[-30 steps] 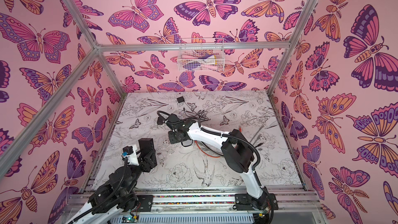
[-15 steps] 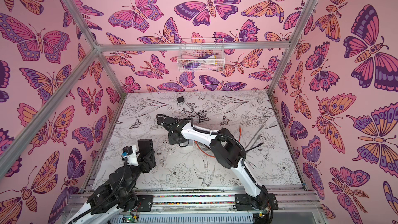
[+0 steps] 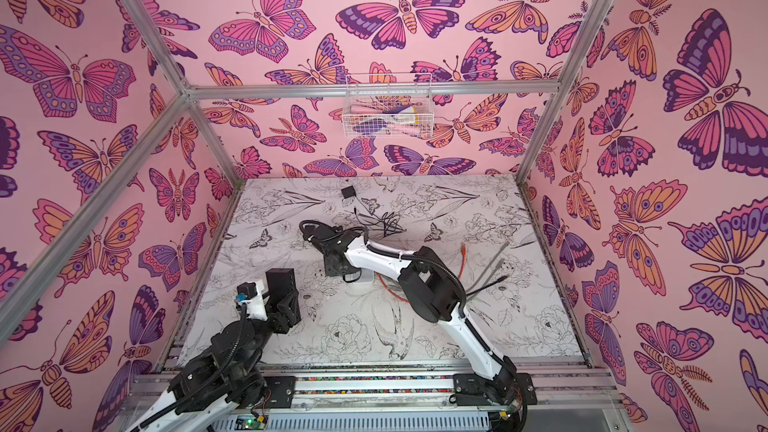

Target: Insert the plug into the switch port

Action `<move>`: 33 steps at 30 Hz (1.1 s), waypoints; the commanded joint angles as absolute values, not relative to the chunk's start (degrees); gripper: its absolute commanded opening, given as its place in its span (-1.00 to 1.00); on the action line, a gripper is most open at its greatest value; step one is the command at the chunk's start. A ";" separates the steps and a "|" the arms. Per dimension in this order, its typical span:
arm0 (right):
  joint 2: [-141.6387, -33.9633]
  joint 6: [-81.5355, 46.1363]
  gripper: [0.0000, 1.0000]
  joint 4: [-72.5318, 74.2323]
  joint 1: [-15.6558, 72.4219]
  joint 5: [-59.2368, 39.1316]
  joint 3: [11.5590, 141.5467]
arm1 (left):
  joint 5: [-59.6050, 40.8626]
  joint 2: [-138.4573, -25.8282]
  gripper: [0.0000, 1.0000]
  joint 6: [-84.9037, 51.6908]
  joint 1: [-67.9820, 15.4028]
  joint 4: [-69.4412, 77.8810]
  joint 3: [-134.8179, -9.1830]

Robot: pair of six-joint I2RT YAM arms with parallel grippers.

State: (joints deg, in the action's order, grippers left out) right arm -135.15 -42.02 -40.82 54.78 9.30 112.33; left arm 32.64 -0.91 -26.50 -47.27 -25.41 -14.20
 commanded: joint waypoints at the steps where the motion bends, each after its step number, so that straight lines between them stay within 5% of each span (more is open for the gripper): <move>1: -137.04 -42.98 -0.24 -43.27 54.67 10.79 114.49 | 34.11 -0.09 -1.00 -26.86 -47.02 -25.09 -15.19; 10: -138.59 -43.42 -0.46 -43.27 54.73 11.40 113.92 | 34.10 -0.09 -1.00 -27.19 -46.94 -25.67 -14.90; 17: -137.47 -43.81 -0.99 -42.59 54.67 10.58 112.22 | 34.06 -0.09 -1.00 -27.25 -46.94 -26.24 -15.04; 22: -131.29 -41.84 -1.00 -35.09 53.84 5.35 105.41 | 32.89 -0.17 -1.00 -26.80 -46.94 -25.98 -13.95; 33: -102.15 -48.52 -1.00 17.88 43.50 -21.35 67.41 | 7.49 -0.12 -1.00 -14.97 -47.03 -7.07 -9.76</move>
State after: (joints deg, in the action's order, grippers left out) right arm -107.11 -44.23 -4.86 46.24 -10.52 72.49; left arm 19.07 -0.86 -20.25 -47.27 -17.78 -11.66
